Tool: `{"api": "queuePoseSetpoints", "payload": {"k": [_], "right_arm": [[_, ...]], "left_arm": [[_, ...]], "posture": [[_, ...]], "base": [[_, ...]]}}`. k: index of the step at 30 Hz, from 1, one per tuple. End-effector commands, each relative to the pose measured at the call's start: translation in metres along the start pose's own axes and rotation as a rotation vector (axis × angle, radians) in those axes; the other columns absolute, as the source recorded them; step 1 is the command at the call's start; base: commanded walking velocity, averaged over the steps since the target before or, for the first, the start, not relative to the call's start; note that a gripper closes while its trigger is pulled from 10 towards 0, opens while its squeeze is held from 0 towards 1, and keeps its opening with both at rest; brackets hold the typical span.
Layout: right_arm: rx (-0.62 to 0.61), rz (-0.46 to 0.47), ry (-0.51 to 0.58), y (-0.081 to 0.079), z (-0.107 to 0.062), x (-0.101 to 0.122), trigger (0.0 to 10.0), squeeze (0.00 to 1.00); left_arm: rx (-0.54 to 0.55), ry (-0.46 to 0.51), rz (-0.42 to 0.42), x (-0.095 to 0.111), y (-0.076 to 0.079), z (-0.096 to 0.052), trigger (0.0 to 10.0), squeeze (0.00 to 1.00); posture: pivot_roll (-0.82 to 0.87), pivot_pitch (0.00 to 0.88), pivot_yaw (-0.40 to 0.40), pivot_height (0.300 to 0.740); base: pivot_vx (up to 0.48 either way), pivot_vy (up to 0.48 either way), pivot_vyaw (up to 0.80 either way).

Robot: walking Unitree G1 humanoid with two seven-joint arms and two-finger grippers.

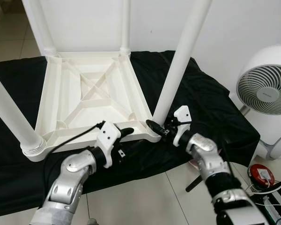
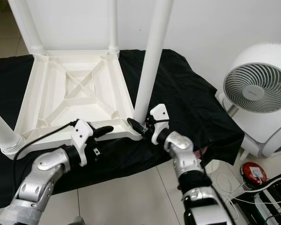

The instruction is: Building children table

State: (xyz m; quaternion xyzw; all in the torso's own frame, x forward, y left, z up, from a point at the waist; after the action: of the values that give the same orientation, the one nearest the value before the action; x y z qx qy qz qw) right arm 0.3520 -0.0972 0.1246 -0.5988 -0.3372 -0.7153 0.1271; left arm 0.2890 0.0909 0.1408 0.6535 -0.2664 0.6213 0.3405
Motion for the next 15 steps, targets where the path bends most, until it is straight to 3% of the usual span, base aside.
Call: {"api": "queuePoseSetpoints", "payload": {"k": [1, 4, 7, 11, 15], "right_arm": [[-0.028, -0.002, -0.042, 0.000, -0.002, -0.007, 10.0, 0.00], [-0.144, 0.004, -0.061, -0.002, -0.002, -0.006, 10.0, 0.00], [-0.183, 0.015, -0.070, -0.011, -0.001, -0.003, 10.0, 0.00], [-0.354, 0.065, -0.184, -0.019, 0.000, -0.009, 10.0, 0.00], [-0.406, 0.070, -0.205, -0.026, 0.001, -0.007, 10.0, 0.00]], "left_arm": [[0.044, 0.000, -0.015, -0.003, -0.005, 0.000, 10.0, 0.00], [0.059, -0.001, -0.004, 0.000, -0.010, -0.003, 10.0, 0.00], [0.063, -0.001, -0.002, 0.000, -0.011, -0.004, 10.0, 0.00], [0.051, 0.030, -0.049, 0.004, -0.009, -0.002, 10.0, 0.00], [0.052, 0.026, -0.042, 0.003, -0.009, -0.001, 10.0, 0.00]], "posture": [[0.02, 0.000, -0.073, 0.740], [0.02, 0.000, -0.070, 0.740], [0.02, 0.000, -0.071, 0.740], [0.02, 0.000, -0.072, 0.740], [0.02, 0.000, -0.068, 0.740]], "base": [[0.000, 0.000, 0.00], [0.000, 0.000, 0.00], [0.000, 0.000, 0.00], [0.000, 0.000, 0.00], [0.000, 0.000, 0.00]]}}
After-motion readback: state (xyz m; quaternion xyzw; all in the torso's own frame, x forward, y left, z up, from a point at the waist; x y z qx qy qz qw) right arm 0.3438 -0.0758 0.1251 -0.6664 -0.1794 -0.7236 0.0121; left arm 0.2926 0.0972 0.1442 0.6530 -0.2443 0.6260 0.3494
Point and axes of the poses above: a point about 5 cm out from each wrist's last joint towards the gripper, its own z axis pointing out of the wrist towards the gripper, its own x axis along the axis of the wrist's last joint, y = z × x, the point moved 3 cm from there along z, pointing out of the wrist towards the gripper, and after that the axes turned 15 degrees about -z, right-handed, at the moved point
